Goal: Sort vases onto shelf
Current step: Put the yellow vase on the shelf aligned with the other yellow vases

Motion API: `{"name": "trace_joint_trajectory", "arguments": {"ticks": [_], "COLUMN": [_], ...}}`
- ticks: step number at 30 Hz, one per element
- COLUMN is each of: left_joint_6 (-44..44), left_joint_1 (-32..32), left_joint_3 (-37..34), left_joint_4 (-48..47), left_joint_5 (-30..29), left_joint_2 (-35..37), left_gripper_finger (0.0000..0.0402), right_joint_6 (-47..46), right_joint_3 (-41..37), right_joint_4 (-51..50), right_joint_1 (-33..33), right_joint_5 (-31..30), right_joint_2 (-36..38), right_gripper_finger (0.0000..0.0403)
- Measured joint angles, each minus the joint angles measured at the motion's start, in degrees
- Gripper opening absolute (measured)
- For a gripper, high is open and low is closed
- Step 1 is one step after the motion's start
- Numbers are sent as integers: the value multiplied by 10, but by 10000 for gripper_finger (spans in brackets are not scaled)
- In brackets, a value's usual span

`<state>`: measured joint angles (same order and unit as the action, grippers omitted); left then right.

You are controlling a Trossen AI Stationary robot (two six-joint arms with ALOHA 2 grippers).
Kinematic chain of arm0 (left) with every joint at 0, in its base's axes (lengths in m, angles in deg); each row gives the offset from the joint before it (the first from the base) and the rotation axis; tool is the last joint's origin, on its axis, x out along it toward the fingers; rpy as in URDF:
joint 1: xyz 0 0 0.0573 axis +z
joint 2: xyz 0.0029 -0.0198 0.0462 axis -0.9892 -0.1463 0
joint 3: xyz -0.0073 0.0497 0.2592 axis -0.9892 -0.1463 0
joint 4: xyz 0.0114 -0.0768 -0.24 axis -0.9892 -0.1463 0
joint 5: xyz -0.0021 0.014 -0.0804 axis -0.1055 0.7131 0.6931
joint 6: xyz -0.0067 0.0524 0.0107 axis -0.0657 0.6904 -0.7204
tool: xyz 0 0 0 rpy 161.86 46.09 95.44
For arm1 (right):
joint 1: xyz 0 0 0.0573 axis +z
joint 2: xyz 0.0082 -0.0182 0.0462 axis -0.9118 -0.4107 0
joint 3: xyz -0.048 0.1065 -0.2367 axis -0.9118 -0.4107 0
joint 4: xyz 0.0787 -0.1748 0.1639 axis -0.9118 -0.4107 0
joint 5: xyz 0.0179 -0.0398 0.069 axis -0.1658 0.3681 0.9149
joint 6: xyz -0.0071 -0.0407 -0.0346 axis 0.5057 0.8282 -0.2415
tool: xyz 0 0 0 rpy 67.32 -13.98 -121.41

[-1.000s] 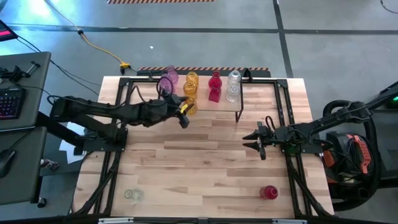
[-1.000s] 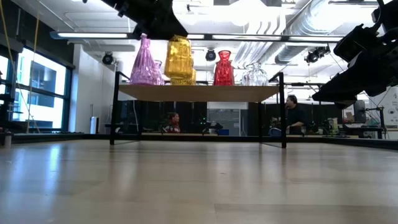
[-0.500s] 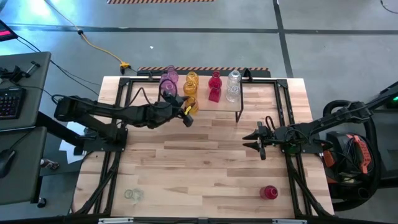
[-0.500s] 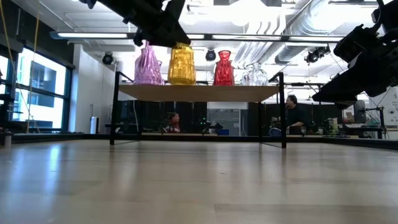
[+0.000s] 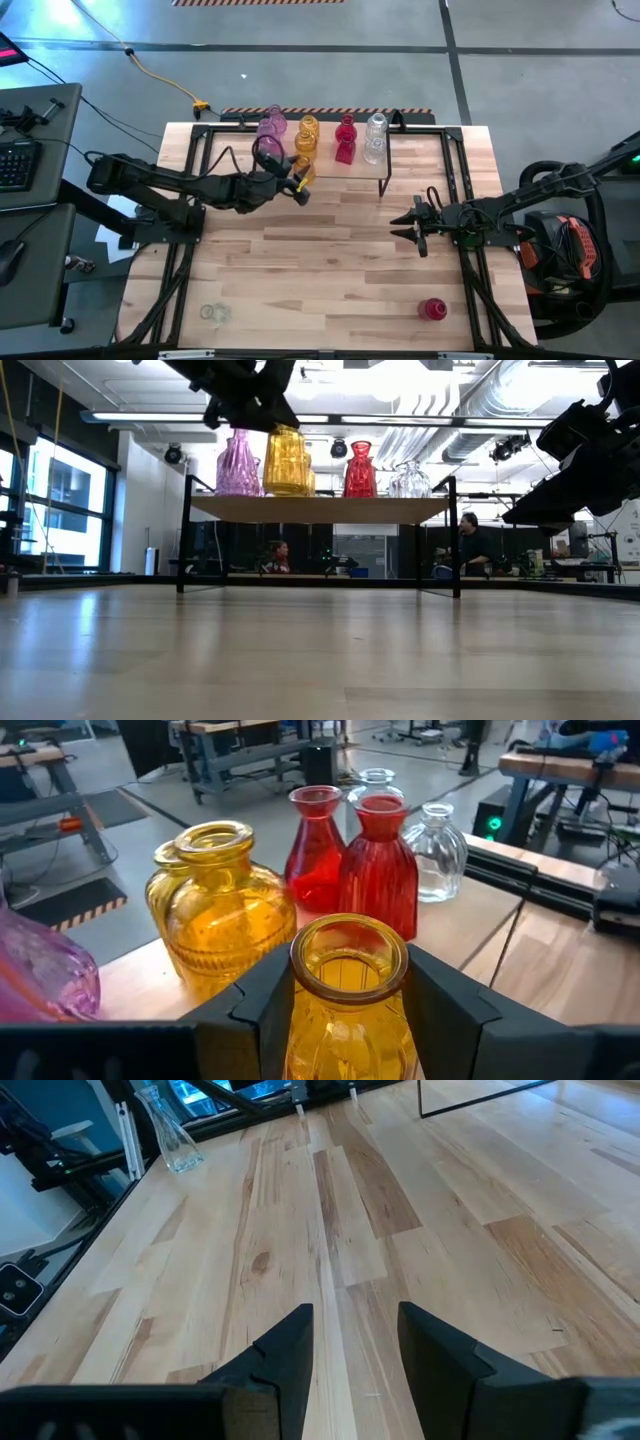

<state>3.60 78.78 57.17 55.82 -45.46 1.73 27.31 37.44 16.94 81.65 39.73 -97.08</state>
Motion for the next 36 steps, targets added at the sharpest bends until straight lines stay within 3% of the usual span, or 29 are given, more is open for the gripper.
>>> {"name": "trace_joint_trajectory", "arguments": {"ticks": [10,15,19,36], "left_joint_6": [-27,-50,-37,-25], "left_joint_1": [-23,-23,-23,-15], "left_joint_3": [0,0,0,0], "left_joint_4": [3,35,73,83], "left_joint_5": [-70,-76,-113,-112], "left_joint_2": [-1,-30,-53,-57], "left_gripper_finger": [148,148,148,160], "right_joint_6": [0,0,0,0], "right_joint_3": [0,0,0,0], "right_joint_4": [0,0,-1,-10], "right_joint_1": [0,0,0,0], "right_joint_5": [0,0,0,0], "right_joint_2": [0,0,0,0], "right_gripper_finger": [130,130,130,130]}}
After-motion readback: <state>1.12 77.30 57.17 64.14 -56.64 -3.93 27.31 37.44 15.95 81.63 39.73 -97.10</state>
